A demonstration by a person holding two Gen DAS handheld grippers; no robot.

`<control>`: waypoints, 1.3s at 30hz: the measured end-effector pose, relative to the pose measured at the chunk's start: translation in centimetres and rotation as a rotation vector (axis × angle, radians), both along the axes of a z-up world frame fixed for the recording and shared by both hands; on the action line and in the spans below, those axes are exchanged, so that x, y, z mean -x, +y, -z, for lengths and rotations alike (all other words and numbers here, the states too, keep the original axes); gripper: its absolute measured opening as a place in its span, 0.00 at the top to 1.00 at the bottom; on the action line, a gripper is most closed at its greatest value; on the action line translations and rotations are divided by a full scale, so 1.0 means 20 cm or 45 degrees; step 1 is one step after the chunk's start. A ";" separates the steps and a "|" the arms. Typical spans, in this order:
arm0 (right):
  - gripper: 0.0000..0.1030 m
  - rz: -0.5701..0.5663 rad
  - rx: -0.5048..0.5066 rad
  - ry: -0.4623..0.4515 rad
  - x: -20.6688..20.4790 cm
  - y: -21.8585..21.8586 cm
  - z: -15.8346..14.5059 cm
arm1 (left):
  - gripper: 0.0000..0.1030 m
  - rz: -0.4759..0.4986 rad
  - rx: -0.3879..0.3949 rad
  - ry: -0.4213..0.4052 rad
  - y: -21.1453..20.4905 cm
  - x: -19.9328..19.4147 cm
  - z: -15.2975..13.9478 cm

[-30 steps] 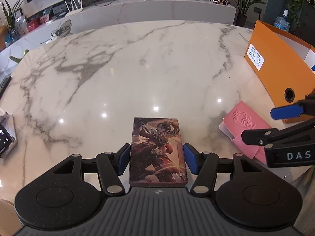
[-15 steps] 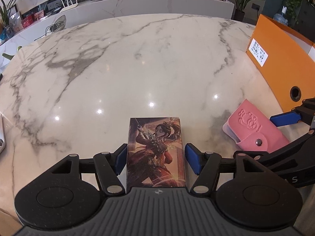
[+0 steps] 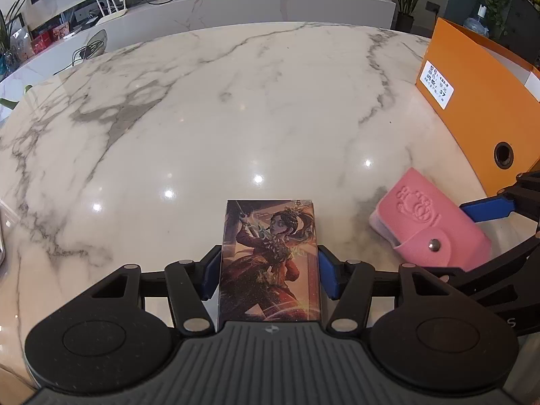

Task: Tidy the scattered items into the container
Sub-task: 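Lift the card box with the left tool while the right tool holds the pink wallet, then carry the card box and pink wallet with both tools over the orange box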

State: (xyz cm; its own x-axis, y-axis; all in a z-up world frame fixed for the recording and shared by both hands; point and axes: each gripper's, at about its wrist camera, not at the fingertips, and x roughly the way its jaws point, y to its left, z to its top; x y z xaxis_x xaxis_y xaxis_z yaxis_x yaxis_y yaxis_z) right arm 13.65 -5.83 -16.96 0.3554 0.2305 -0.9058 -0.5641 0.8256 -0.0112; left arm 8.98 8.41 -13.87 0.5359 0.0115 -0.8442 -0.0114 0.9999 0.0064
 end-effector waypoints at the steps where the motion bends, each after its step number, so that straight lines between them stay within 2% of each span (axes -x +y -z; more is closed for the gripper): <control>1: 0.18 -0.004 -0.003 -0.004 0.00 0.00 -0.01 | 0.36 -0.002 -0.001 0.000 0.00 0.00 0.00; 11: 0.20 0.095 -0.055 -0.007 0.00 0.00 -0.01 | 0.36 -0.005 -0.024 -0.025 -0.03 0.04 -0.04; 20: 0.21 0.134 -0.140 -0.082 0.02 -0.07 -0.14 | 0.36 -0.007 -0.063 -0.099 -0.07 0.08 -0.16; 27: 0.21 0.176 -0.284 -0.123 0.08 -0.15 -0.29 | 0.36 -0.014 -0.064 -0.186 -0.11 0.10 -0.33; 33: 0.21 0.195 -0.372 -0.234 0.12 -0.24 -0.47 | 0.36 0.005 -0.083 -0.250 -0.19 0.09 -0.48; 39: 0.21 0.245 -0.400 -0.356 0.16 -0.38 -0.61 | 0.36 0.094 -0.100 -0.310 -0.35 0.05 -0.58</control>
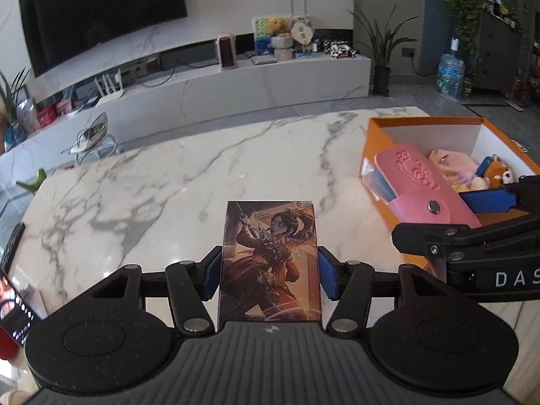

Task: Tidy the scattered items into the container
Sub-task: 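Carry the card box and pink wallet with both tools over the orange box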

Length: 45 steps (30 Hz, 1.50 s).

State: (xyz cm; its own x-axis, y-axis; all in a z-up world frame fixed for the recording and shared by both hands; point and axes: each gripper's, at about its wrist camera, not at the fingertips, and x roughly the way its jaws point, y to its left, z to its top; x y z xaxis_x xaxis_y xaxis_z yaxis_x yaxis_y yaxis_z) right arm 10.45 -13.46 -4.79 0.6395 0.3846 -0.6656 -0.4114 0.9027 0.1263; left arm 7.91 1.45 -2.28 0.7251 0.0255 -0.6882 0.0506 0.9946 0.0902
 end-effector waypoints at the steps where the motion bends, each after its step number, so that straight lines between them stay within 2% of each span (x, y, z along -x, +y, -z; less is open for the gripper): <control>1: 0.21 0.013 -0.003 -0.018 0.00 -0.03 -0.02 | 0.36 0.017 -0.003 -0.010 -0.03 -0.01 -0.01; 10: 0.21 0.179 -0.030 -0.104 -0.03 -0.35 -0.14 | 0.36 0.179 0.008 -0.067 -0.33 -0.14 -0.09; 16: 0.20 0.362 0.000 -0.144 -0.09 -0.66 -0.18 | 0.36 0.290 0.051 -0.094 -0.53 -0.26 -0.12; 23: 0.20 0.563 0.021 -0.103 -0.20 -0.98 -0.15 | 0.36 0.401 0.068 -0.062 -0.74 -0.40 -0.05; 31: 0.20 0.564 -0.043 0.006 -0.35 -1.10 0.01 | 0.36 0.439 0.047 -0.007 -0.89 -0.62 0.07; 37: 0.20 0.515 -0.124 0.036 -0.55 -1.06 0.07 | 0.36 0.406 0.009 -0.007 -0.93 -0.77 0.15; 42: 0.20 0.496 -0.215 0.093 -0.70 -1.03 0.13 | 0.36 0.397 0.021 0.006 -0.90 -0.87 0.21; 45: 0.20 0.476 -0.214 0.121 -0.77 -1.00 0.17 | 0.36 0.407 -0.006 0.018 -0.91 -0.91 0.25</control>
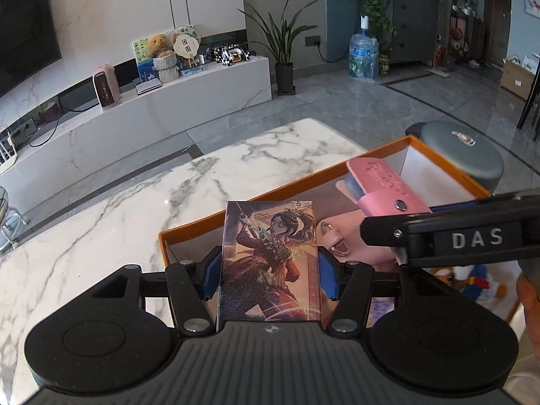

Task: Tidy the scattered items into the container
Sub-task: 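Carry the card box and pink wallet with both tools over the orange box, then open the right tool dropping the wallet while the left tool lowers the card box in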

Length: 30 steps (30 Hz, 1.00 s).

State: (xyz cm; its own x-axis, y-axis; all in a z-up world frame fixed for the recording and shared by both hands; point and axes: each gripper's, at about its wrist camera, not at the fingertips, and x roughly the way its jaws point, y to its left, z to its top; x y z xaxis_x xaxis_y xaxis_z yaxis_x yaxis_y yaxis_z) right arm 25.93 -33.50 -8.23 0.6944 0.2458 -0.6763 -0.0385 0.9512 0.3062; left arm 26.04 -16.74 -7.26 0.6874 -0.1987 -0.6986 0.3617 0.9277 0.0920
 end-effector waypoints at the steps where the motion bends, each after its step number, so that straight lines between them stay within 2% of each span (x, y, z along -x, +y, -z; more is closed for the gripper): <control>1: 0.20 -0.004 0.005 0.009 -0.03 0.01 0.01 | 0.36 0.001 -0.009 0.000 0.00 -0.01 0.02; 4: 0.21 -0.010 0.015 0.029 -0.08 0.03 0.05 | 0.36 0.006 -0.022 0.002 0.00 -0.02 0.05; 6: 0.26 -0.016 0.014 0.039 -0.09 0.04 0.07 | 0.36 0.003 -0.035 0.003 0.00 -0.03 0.08; 9: 0.28 -0.019 0.008 0.043 -0.12 0.05 0.08 | 0.35 -0.015 -0.051 0.033 -0.01 -0.04 0.10; 18: 0.28 -0.022 0.098 0.058 -0.12 0.11 0.07 | 0.34 -0.017 -0.066 0.074 0.01 -0.02 0.11; 23: 0.27 -0.002 0.093 0.057 -0.07 0.13 0.05 | 0.23 0.013 -0.082 0.069 0.00 0.02 0.10; 30: 0.26 0.071 0.053 0.057 0.02 0.12 0.01 | 0.21 -0.024 -0.045 0.033 0.02 0.10 0.05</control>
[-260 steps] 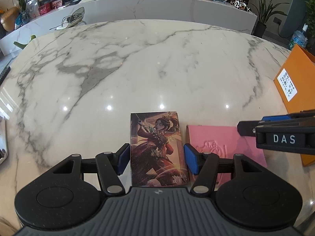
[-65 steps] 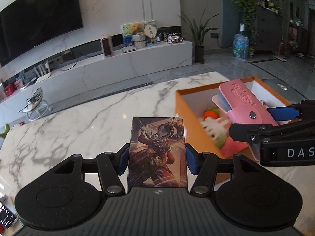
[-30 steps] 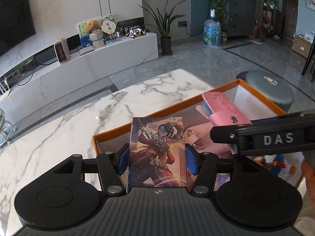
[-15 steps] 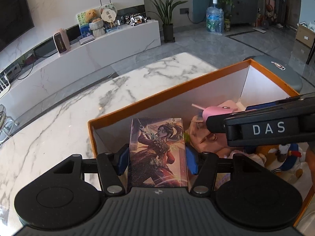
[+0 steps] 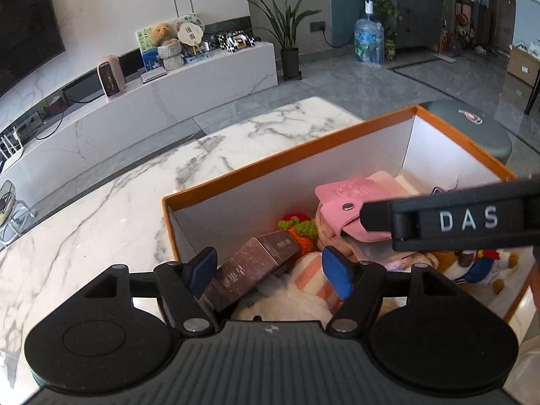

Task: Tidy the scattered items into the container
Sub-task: 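Open the right tool dropping the wallet while the left tool lowers the card box in, then open the left tool releasing the card box and withdraw both tools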

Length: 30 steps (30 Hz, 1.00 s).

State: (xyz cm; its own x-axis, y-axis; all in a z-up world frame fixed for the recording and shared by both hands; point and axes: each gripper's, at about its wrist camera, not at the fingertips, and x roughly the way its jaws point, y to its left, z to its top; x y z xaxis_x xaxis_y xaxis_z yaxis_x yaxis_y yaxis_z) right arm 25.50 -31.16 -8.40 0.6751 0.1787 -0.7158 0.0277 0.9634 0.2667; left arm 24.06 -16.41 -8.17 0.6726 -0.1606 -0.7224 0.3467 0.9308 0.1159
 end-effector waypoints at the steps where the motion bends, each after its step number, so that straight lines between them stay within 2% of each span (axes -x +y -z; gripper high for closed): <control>1: 0.26 0.009 -0.005 0.002 0.02 0.00 0.00 | 0.21 0.001 0.003 -0.004 0.00 0.02 -0.01; 7: 0.26 0.074 -0.043 0.000 0.15 -0.01 -0.03 | 0.21 -0.035 0.027 -0.033 0.05 0.12 -0.08; 10: 0.26 0.083 -0.014 -0.017 0.22 0.01 -0.05 | 0.21 -0.052 0.037 -0.065 0.07 0.17 -0.12; 17: 0.26 0.108 0.049 -0.140 0.38 0.01 -0.20 | 0.21 -0.063 0.107 -0.153 0.08 0.29 -0.28; 24: 0.23 0.146 0.093 -0.276 0.52 0.01 -0.38 | 0.21 -0.130 0.175 -0.258 0.10 0.40 -0.42; 30: 0.21 0.150 0.140 -0.304 0.61 0.02 -0.46 | 0.21 -0.199 0.227 -0.288 0.13 0.48 -0.50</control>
